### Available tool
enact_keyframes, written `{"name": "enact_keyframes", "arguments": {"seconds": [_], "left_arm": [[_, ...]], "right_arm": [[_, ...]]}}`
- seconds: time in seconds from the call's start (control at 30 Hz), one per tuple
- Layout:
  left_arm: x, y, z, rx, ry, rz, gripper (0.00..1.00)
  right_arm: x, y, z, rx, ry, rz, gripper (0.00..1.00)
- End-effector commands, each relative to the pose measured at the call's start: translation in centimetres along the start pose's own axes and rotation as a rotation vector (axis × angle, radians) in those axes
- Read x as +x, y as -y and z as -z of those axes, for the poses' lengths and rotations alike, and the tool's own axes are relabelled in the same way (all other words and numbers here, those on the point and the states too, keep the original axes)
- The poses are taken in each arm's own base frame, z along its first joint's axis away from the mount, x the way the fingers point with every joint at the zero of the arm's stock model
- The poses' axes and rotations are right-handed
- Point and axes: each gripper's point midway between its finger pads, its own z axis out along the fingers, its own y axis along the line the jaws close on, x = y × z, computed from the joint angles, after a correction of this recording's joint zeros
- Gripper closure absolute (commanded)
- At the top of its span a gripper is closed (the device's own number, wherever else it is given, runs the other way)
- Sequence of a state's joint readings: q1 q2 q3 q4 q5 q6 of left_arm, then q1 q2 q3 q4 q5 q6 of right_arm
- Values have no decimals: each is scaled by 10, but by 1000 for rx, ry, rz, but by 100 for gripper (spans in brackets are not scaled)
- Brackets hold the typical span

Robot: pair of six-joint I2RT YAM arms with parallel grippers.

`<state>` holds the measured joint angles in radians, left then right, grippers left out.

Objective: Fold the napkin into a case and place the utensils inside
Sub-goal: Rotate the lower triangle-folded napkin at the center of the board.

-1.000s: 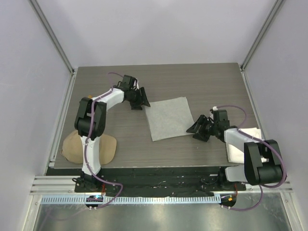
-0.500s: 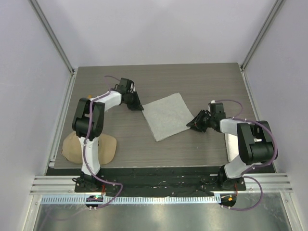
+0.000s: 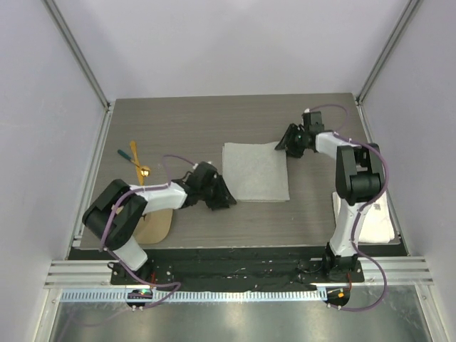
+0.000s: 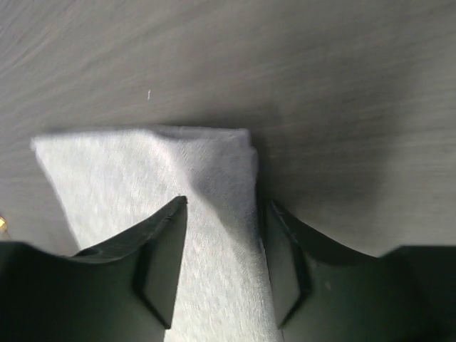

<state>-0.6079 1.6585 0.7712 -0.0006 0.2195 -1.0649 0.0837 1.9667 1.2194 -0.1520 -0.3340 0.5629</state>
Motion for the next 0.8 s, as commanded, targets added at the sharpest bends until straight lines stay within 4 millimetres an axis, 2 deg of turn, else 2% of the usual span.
{"name": "enact_keyframes", "arguments": {"seconds": [0.0, 0.03, 0.07, 0.13, 0.17, 0.2, 0.27, 0.33, 0.37, 0.4, 0.43, 0.47, 0.5, 0.53, 0.6, 0.63, 0.7, 0.77], "left_arm": [[37, 8, 17, -4, 3, -35, 52], [40, -1, 22, -26, 6, -42, 49], [37, 9, 38, 16, 32, -79, 47], [38, 3, 56, 1, 44, -115, 44], [37, 5, 65, 7, 54, -129, 43], [34, 13, 82, 45, 84, -163, 41], [29, 13, 98, 24, 114, -191, 41], [21, 20, 114, 31, 152, -231, 41], [19, 15, 119, -3, 151, -241, 41], [13, 26, 125, 14, 168, -256, 42], [10, 28, 128, 13, 172, -283, 43], [7, 30, 129, 13, 175, -288, 43], [2, 38, 133, 33, 180, -293, 44], [0, 40, 133, 36, 181, -297, 44], [-8, 46, 137, 56, 193, -289, 44], [-12, 50, 141, 66, 201, -288, 44], [-18, 51, 146, 68, 213, -286, 44], [-22, 54, 151, 73, 227, -291, 44]], "right_arm": [[-25, 21, 7, 263, 5, 130, 43], [-28, 25, 15, 306, 17, 146, 34], [-31, 32, 32, 372, 42, 154, 31], [-41, 44, 56, 472, 114, 175, 25], [-40, 42, 72, 485, 130, 182, 24], [-39, 43, 80, 498, 136, 193, 24], [-29, 45, 93, 552, 128, 232, 23], [-21, 28, 102, 532, 143, 271, 24], [-8, 15, 99, 516, 131, 304, 25], [-2, 4, 100, 497, 137, 321, 25], [5, -5, 98, 483, 134, 332, 30], [22, -23, 90, 425, 110, 354, 33], [30, -29, 82, 398, 97, 353, 37], [38, -36, 75, 372, 79, 346, 47], [55, -55, 60, 318, 43, 348, 61], [62, -54, 50, 333, 28, 354, 71], [68, -62, 40, 334, 50, 360, 76], [71, -62, 29, 342, 50, 357, 83]]}}
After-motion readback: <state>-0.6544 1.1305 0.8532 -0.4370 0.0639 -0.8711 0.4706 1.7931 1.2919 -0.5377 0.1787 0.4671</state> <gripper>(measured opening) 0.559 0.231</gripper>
